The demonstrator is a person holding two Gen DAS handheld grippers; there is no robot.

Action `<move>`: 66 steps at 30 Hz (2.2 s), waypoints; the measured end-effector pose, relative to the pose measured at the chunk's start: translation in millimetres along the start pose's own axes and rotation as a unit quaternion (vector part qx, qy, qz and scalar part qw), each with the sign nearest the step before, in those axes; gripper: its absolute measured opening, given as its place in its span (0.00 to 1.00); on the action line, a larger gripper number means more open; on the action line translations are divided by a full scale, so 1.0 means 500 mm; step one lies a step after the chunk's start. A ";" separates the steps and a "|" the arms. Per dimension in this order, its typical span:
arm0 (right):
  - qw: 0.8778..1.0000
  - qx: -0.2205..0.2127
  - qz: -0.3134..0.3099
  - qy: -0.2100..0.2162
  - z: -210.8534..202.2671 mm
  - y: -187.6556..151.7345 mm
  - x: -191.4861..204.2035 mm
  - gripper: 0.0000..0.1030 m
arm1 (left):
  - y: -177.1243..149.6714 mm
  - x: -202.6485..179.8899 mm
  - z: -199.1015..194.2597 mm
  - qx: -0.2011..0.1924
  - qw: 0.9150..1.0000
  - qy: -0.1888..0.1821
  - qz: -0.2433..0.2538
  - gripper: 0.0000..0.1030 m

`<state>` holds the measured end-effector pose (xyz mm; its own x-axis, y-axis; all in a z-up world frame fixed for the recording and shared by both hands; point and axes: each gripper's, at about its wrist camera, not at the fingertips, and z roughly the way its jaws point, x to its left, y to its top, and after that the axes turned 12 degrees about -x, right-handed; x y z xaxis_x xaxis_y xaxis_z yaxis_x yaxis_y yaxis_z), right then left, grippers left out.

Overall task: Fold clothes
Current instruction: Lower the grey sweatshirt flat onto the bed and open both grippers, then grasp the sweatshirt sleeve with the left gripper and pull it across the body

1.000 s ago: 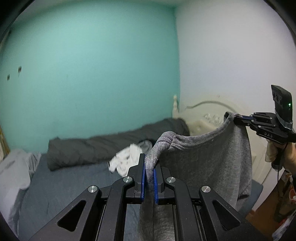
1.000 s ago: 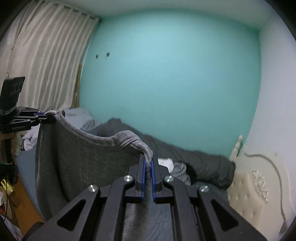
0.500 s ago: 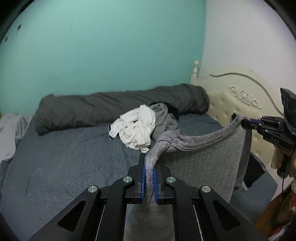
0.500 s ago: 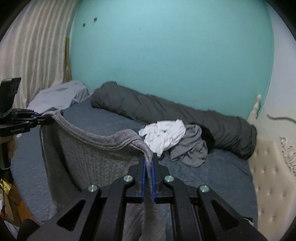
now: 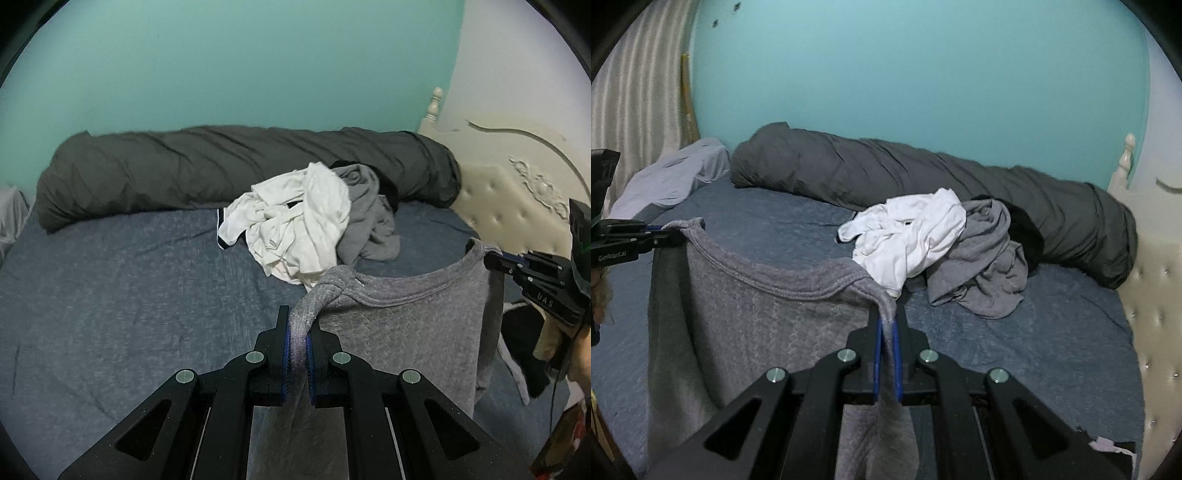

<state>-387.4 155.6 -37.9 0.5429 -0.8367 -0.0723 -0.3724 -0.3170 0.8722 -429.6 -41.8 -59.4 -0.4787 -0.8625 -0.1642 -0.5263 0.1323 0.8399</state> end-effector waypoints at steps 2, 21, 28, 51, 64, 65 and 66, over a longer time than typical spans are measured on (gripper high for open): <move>1.000 0.003 0.002 -0.006 0.049 -0.003 -0.015 0.05 | 0.002 0.006 0.048 0.008 1.000 0.002 0.001 0.07; 0.994 0.102 0.025 -0.027 0.431 -0.218 -0.077 0.05 | -0.179 0.092 0.423 0.111 0.994 0.019 -0.015 0.07; 0.990 0.134 0.037 -0.034 0.511 -0.294 -0.079 0.05 | -0.263 0.110 0.496 0.138 0.990 0.027 -0.030 0.09; 0.974 -0.018 0.224 0.028 0.101 -0.342 -0.054 0.61 | -0.333 0.160 0.122 0.089 0.987 -0.009 -0.131 0.63; 0.958 -0.019 0.283 0.035 -0.192 -0.572 0.060 0.64 | -0.528 0.119 -0.126 0.125 0.984 -0.003 -0.125 0.63; 0.957 -0.018 0.286 0.035 -0.200 -0.584 0.065 0.64 | -0.544 0.117 -0.138 0.129 0.984 -0.001 -0.125 0.63; 0.956 -0.017 0.289 0.035 -0.209 -0.596 0.070 0.64 | -0.560 0.115 -0.151 0.133 0.983 0.001 -0.126 0.63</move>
<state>-178.6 267.6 -250.0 0.3029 -0.8354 0.4587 -0.6016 0.2056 0.7718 -256.5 -165.2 -265.1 -0.3086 -0.8850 -0.3485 -0.7930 0.0370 0.6081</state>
